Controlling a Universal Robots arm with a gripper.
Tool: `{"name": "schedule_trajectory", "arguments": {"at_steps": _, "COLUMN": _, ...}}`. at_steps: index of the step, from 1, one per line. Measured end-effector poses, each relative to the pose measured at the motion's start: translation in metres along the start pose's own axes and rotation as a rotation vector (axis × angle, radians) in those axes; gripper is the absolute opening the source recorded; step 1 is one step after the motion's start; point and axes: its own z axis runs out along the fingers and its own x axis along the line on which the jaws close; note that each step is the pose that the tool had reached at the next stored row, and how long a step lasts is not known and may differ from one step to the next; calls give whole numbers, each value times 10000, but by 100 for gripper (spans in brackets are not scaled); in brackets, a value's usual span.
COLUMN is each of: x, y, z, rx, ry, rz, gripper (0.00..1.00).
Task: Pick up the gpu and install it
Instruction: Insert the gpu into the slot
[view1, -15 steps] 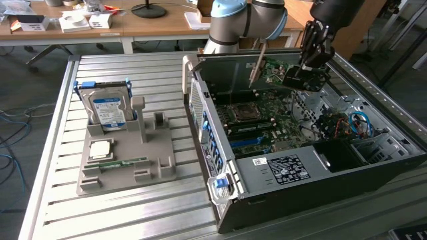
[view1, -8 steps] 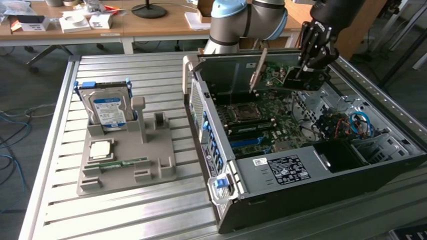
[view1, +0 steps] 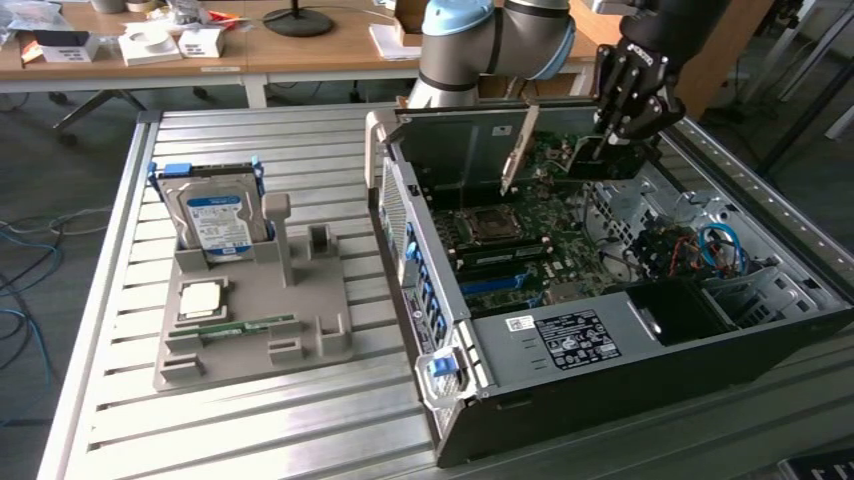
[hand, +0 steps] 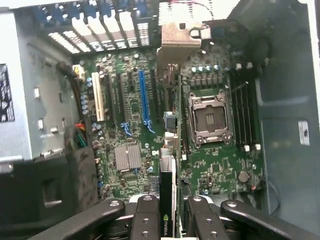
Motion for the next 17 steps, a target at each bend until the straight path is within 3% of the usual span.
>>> {"name": "schedule_trajectory", "arguments": {"at_steps": 5, "x": -1, "y": 0, "z": 2, "rx": 10, "ry": -15, "rz": -127, "gripper": 26}}
{"name": "schedule_trajectory", "arguments": {"at_steps": 11, "x": 1, "y": 2, "z": 6, "rx": 184, "ry": -37, "rz": -454, "gripper": 26}}
{"name": "schedule_trajectory", "arguments": {"at_steps": 17, "x": 7, "y": 57, "z": 22, "rx": 211, "ry": -34, "rz": -653, "gripper": 26}}
